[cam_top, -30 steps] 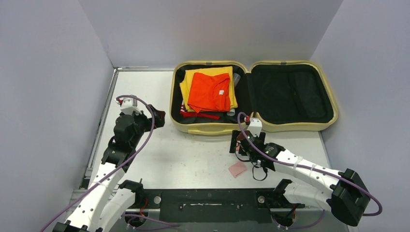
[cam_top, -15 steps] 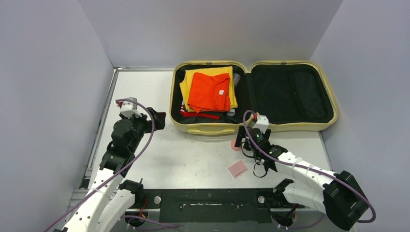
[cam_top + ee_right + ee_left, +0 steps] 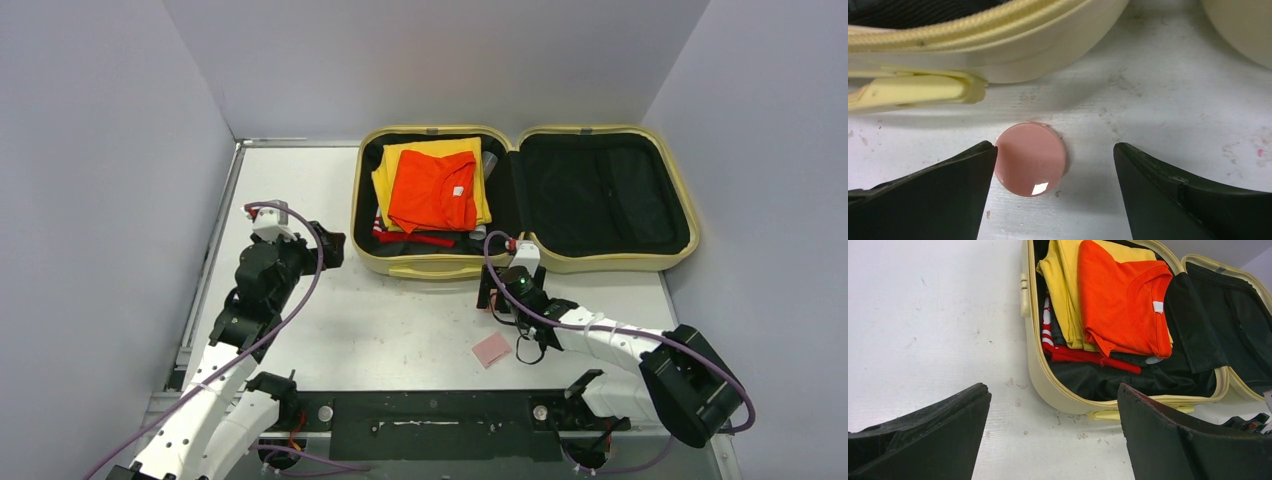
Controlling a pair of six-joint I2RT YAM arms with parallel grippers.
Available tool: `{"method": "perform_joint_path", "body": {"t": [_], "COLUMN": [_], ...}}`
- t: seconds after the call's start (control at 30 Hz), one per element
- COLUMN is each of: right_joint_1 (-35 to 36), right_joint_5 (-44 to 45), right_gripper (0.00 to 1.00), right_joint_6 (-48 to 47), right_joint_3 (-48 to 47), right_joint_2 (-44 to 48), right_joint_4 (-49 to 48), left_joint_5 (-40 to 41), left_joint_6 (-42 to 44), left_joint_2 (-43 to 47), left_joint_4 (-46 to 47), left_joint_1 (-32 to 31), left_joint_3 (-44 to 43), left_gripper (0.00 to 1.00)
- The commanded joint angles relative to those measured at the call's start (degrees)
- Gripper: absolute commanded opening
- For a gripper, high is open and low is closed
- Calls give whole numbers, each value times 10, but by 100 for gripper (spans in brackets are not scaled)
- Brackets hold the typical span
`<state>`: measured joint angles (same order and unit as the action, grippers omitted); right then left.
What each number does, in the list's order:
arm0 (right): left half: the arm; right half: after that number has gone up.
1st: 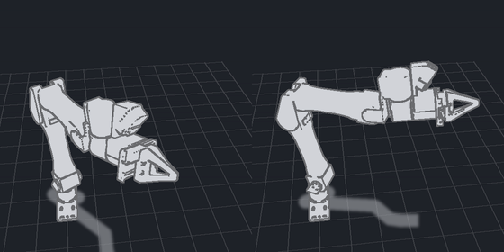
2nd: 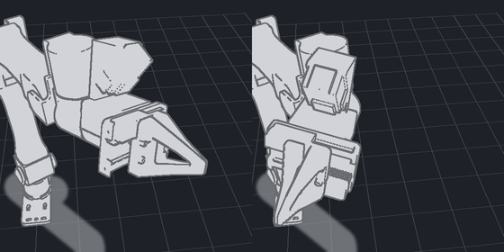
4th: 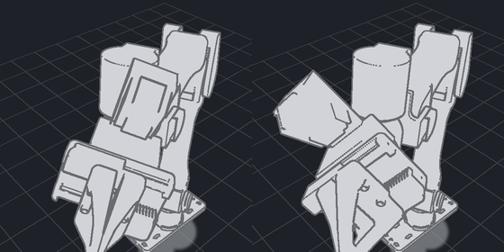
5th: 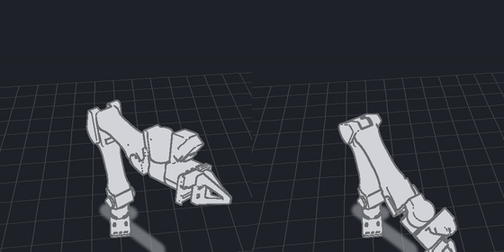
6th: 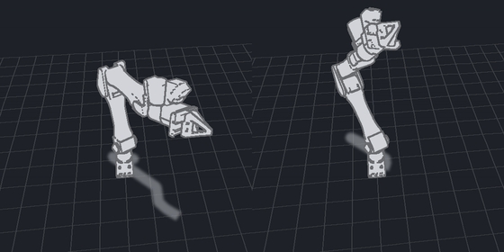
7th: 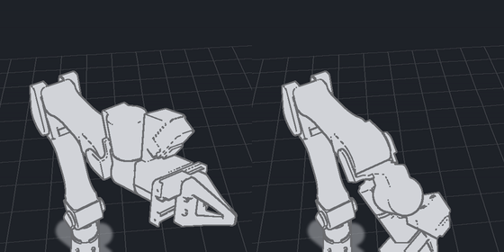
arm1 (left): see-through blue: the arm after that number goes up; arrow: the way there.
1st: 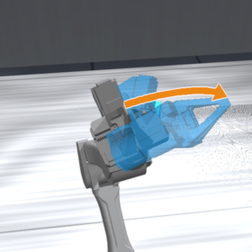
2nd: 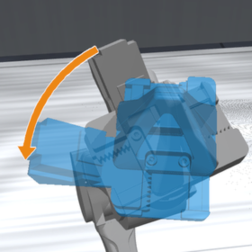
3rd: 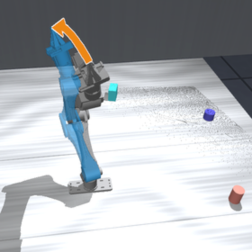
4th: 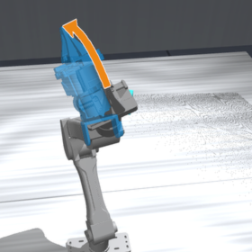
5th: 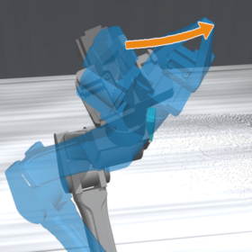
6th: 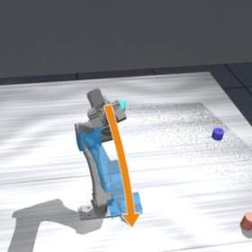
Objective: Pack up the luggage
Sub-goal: Pick up the makeup from the center of the board.
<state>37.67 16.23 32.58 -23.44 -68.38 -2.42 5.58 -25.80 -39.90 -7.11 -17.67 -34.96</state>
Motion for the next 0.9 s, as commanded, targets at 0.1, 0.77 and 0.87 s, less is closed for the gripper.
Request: {"method": "perform_joint_path", "body": {"t": [0.1,0.77,0.87], "right_joint_1": [28,95,108], "right_joint_5": [-2,35,47], "right_gripper": [88,72,63], "right_joint_6": [35,86,100], "right_joint_3": [5,-29,-37], "right_joint_2": [-56,-100,-118], "right_joint_4": [-65,52,70], "left_joint_5": [8,11,15], "left_joint_6": [9,9,9], "left_joint_2": [1,-6,-7], "left_joint_4": [16,10,7], "left_joint_1": [-9,-20,-20], "left_joint_3": [-1,-5,-5], "left_gripper": [96,96,96]}}
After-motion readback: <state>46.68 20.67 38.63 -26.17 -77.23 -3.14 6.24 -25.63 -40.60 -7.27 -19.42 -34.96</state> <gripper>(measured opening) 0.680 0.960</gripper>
